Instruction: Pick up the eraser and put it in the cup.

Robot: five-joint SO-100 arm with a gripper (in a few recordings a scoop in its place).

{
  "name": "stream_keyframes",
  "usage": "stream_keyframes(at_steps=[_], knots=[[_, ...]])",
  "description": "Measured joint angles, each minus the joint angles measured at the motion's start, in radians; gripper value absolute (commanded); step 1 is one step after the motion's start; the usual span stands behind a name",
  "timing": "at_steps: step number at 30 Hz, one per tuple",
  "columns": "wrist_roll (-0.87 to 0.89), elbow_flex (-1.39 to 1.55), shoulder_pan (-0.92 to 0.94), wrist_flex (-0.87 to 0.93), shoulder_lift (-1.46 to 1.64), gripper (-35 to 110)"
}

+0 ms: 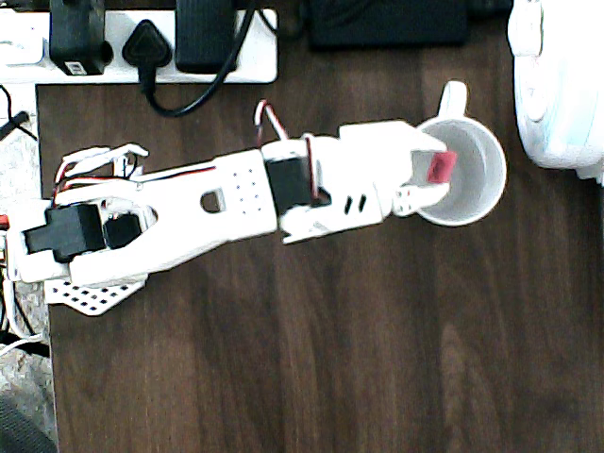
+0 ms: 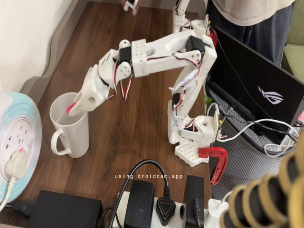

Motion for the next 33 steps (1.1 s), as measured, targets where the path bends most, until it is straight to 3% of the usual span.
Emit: stream_keyframes(at_steps=[1, 6, 9, 13, 24, 33], knots=[[0.000, -0.002, 0.000, 0.000, -0.002, 30], [0.025, -0.003, 0.006, 0.000, 0.011, 19], [0.044, -0.003, 0.003, 0.000, 0.069, 1], [0.087, 0.015, 0.000, 0.049, 0.189, 0], [-0.115, 0.710, 0.138, 0.189, 1.043, 0], [-0.181, 1.062, 0.216, 0.230, 1.384, 0]])
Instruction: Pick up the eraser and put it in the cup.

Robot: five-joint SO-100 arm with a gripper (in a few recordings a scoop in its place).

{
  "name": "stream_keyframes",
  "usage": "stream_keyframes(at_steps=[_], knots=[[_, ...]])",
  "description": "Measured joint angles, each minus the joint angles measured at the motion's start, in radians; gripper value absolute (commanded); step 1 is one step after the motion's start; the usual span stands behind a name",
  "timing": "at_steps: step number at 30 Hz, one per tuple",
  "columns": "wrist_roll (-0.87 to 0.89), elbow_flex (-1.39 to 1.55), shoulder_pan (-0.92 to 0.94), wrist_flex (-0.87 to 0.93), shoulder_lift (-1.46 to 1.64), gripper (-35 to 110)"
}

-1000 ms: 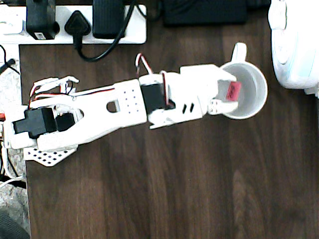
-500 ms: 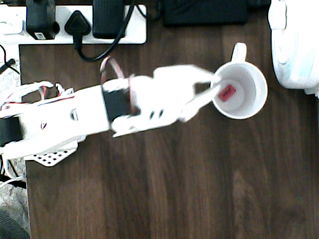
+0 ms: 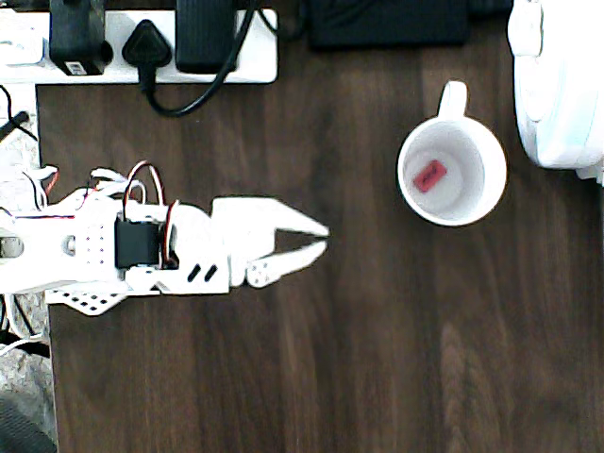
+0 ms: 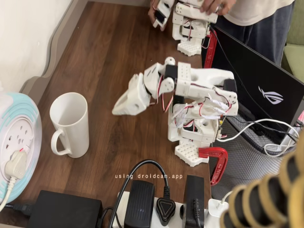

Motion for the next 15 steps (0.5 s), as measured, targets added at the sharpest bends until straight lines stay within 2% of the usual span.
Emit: stream_keyframes(at_steps=[5, 15], knots=[[0.002, 0.006, -0.006, 0.074, 0.040, 3], [-0.005, 0.006, 0.018, 0.077, 0.040, 5]])
